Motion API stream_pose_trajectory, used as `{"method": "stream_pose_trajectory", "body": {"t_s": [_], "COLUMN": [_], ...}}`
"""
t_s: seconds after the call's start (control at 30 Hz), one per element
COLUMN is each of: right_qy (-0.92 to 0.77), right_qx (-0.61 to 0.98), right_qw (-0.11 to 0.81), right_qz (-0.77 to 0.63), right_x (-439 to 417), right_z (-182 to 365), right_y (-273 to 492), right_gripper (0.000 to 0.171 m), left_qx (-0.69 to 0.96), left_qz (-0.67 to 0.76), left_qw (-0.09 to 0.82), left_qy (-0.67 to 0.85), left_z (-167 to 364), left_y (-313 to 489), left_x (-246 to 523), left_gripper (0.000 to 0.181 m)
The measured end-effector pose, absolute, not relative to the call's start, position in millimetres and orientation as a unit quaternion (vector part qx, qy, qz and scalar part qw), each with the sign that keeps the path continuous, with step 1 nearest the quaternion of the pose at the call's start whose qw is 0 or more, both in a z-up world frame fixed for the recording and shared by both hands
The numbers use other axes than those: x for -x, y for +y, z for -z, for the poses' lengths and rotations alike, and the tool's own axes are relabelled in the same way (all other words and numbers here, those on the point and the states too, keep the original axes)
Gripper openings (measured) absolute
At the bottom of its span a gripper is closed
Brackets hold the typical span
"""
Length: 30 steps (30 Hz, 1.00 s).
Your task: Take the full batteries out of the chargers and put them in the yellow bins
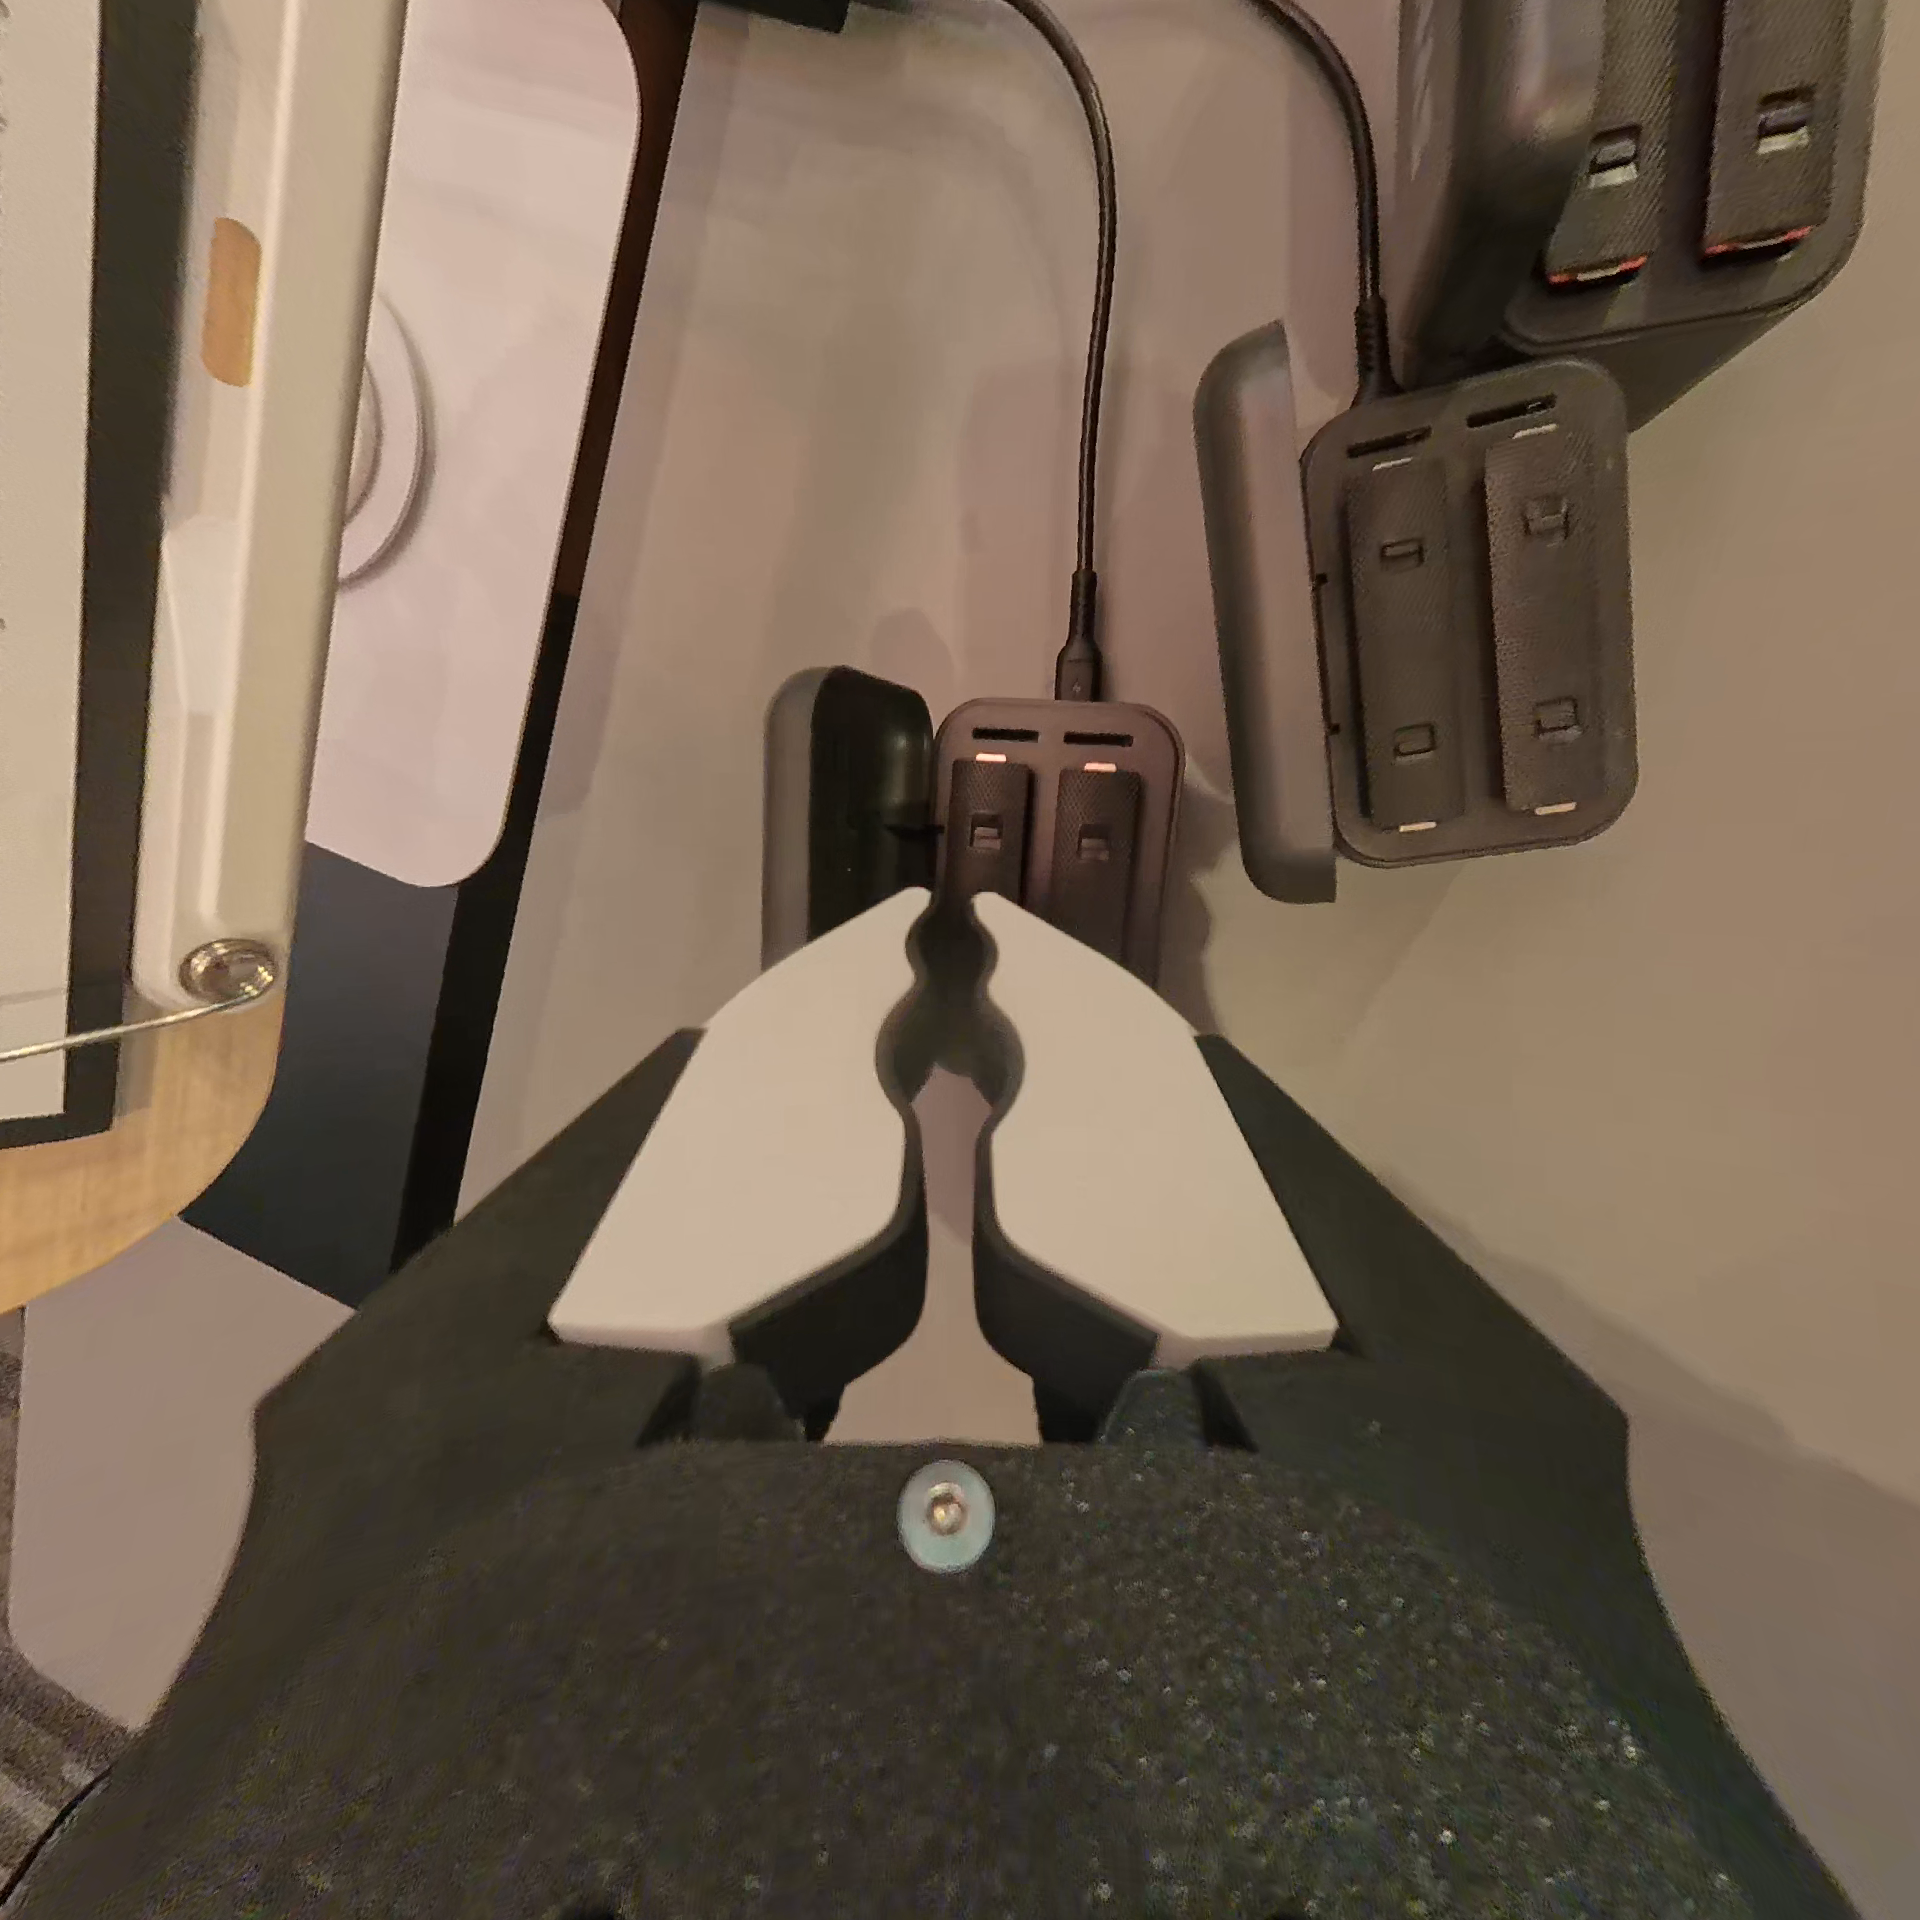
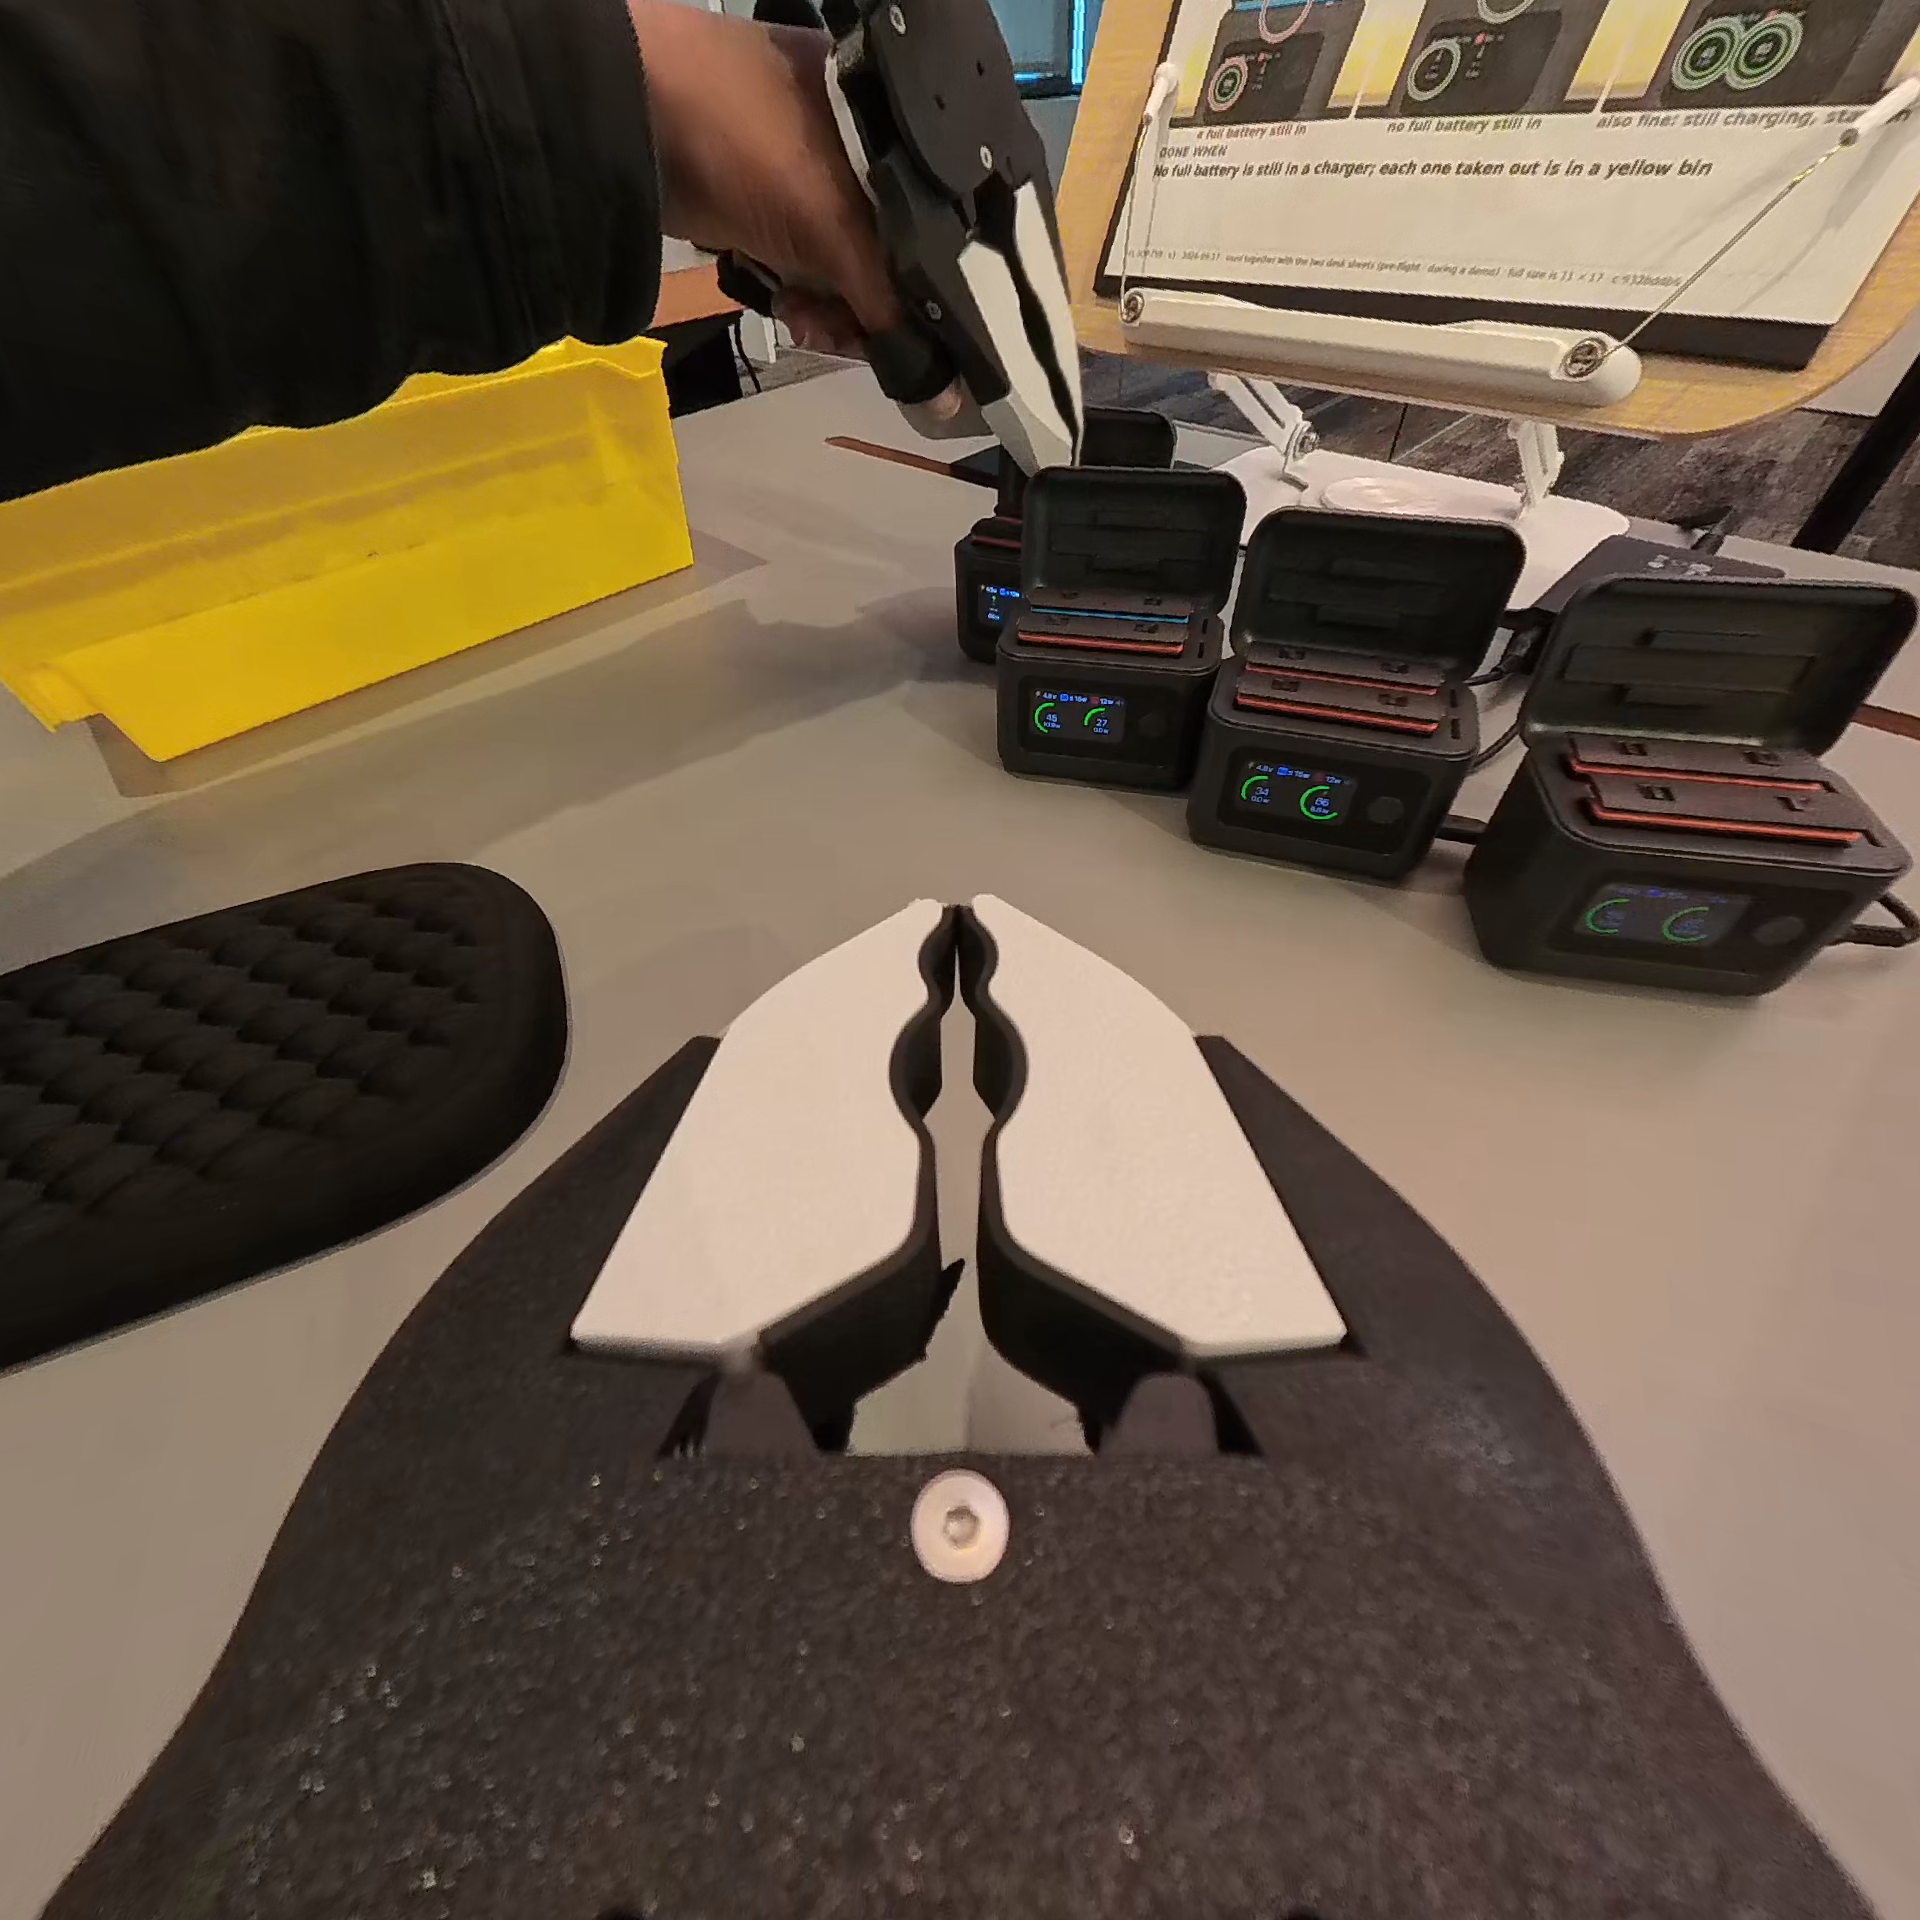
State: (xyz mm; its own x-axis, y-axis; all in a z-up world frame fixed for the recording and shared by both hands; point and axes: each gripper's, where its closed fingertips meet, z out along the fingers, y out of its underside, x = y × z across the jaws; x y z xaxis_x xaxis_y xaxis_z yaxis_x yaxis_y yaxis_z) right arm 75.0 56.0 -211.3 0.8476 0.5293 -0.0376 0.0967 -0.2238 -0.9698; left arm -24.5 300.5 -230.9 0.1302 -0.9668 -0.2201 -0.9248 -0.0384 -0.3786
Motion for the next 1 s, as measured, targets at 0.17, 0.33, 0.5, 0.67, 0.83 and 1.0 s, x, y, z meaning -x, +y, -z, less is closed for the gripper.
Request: {"method": "stream_pose_trajectory", "body": {"t_s": [0.17,0.33,0.5,0.67,0.83,1.0], "right_qy": [-0.205,-0.207,-0.213,-0.210,-0.206,-0.202], "right_qx": [0.760,0.760,0.756,0.755,0.759,0.755], "right_qw": [0.588,0.587,0.591,0.595,0.589,0.598], "right_qz": [-0.185,-0.184,-0.182,-0.177,-0.188,-0.179], "right_x": [-75,-75,-73,-75,-75,-79], "right_z": [211,211,209,208,210,206], "right_y": [56,56,53,54,55,55], "right_gripper": [0.000,0.000,0.000,0.000,0.000,0.000], "left_qx": [0.725,0.731,0.738,0.743,0.755,0.760], "left_qz": [0.048,0.039,0.033,0.028,0.084,0.135], "left_qw": [0.205,0.201,0.207,0.258,0.386,0.495], "left_qy": [0.656,0.651,0.642,0.617,0.524,0.398], "left_z": [238,240,239,236,187,162], "left_y": [299,300,300,302,288,246], "left_x": [28,30,31,32,29,38], "left_gripper": [0.000,0.000,0.000,0.000,0.000,0.000]}}
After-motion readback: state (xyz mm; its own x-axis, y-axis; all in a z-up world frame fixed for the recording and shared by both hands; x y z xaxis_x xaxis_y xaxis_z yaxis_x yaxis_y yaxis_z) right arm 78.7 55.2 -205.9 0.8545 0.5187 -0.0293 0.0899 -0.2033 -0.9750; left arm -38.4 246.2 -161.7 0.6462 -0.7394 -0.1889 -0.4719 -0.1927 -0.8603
